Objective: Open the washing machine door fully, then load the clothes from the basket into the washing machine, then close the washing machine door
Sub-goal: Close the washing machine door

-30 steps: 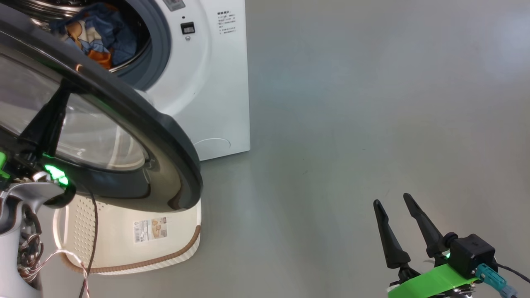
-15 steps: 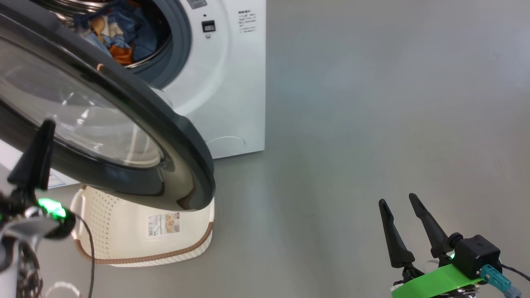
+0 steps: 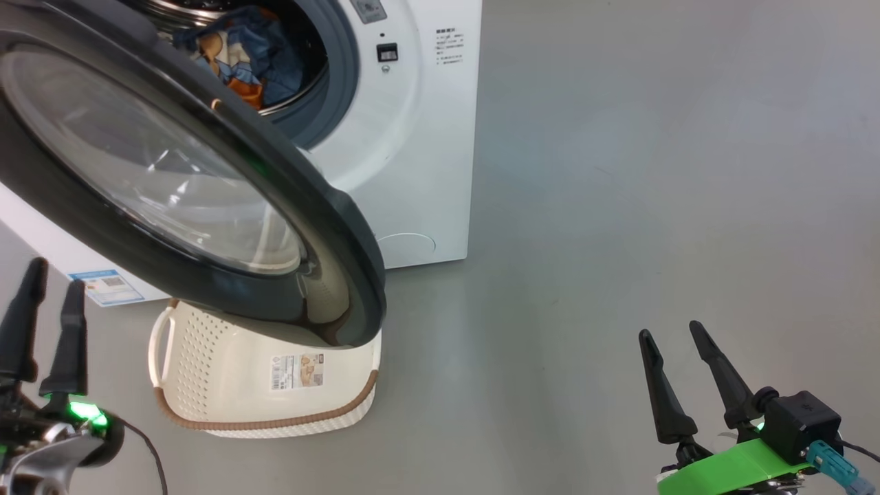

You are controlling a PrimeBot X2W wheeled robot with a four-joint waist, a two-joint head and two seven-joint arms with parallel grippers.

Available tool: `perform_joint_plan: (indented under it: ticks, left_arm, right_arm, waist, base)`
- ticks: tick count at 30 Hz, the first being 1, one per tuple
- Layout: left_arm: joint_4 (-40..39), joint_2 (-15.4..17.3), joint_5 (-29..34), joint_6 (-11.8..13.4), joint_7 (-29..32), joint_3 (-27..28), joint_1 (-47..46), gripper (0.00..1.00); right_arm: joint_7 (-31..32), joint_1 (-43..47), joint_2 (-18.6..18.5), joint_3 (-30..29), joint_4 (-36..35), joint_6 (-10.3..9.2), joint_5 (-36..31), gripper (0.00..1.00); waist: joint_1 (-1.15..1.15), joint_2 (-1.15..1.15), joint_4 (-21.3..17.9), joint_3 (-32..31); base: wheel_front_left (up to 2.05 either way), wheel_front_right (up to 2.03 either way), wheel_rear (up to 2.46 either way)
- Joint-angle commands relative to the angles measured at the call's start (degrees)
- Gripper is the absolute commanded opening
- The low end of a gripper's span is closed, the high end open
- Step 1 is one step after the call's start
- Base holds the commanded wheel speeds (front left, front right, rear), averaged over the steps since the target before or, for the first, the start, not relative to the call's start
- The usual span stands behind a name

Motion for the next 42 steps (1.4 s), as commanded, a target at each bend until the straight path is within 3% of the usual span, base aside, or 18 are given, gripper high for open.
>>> perform_joint_plan:
  ticks: [1,9,13,20,25,33,42]
  left_arm:
    - [-4.21,0.79,2.66,-0.59,-1.18,2.03,0.92,1.0]
    - [-12.37,-0.58,14.04,-0.6,-8.29,-0.56,5.47,1.0]
    - [-16.25,0.26,26.52,-0.6,-14.97,-4.95,8.56,1.0]
    - [-16.98,5.4,53.79,-0.37,-29.0,-13.63,15.05,1.0]
    - [-13.43,6.04,68.58,3.22,-33.88,-18.67,17.89,1.0]
    - [-8.66,6.44,79.54,7.97,-38.24,-22.44,20.47,1.0]
    - [-6.49,6.24,81.77,9.16,-40.29,-23.79,20.73,1.0]
  right_arm:
    - [-0.03,0.18,-0.15,1.37,-1.69,0.35,-0.53,1.0]
    - [0.21,0.86,-0.15,1.3,-1.97,0.35,-0.74,1.0]
    - [0.4,1.13,-0.15,1.37,-2.16,0.35,-0.83,1.0]
    - [0.72,2.06,-0.15,1.27,-2.09,0.35,-1.04,1.0]
    - [1.2,3.24,-0.15,1.12,-2.12,0.35,-1.37,1.0]
    - [2.12,4.84,-0.15,1.06,-2.68,0.35,-1.9,1.0]
    - [2.87,5.68,-0.15,0.9,-3.28,0.35,-2.16,1.0]
  waist:
    - [0.0,0.0,0.38,-0.27]
    - [0.0,0.0,0.88,-1.1]
    - [0.0,0.0,0.96,-1.35]
    - [0.0,0.0,1.31,-2.93]
    - [0.0,0.0,1.87,-4.64]
    - [0.0,0.0,2.31,-6.78]
    - [0.0,0.0,2.31,-7.56]
  base:
    - [0.0,0.0,0.0]
    - [0.0,0.0,0.0]
    - [0.0,0.0,0.0]
    - [0.0,0.0,0.0]
    - [0.0,0.0,0.0]
    - [0.0,0.0,0.0]
    - [0.0,0.0,0.0]
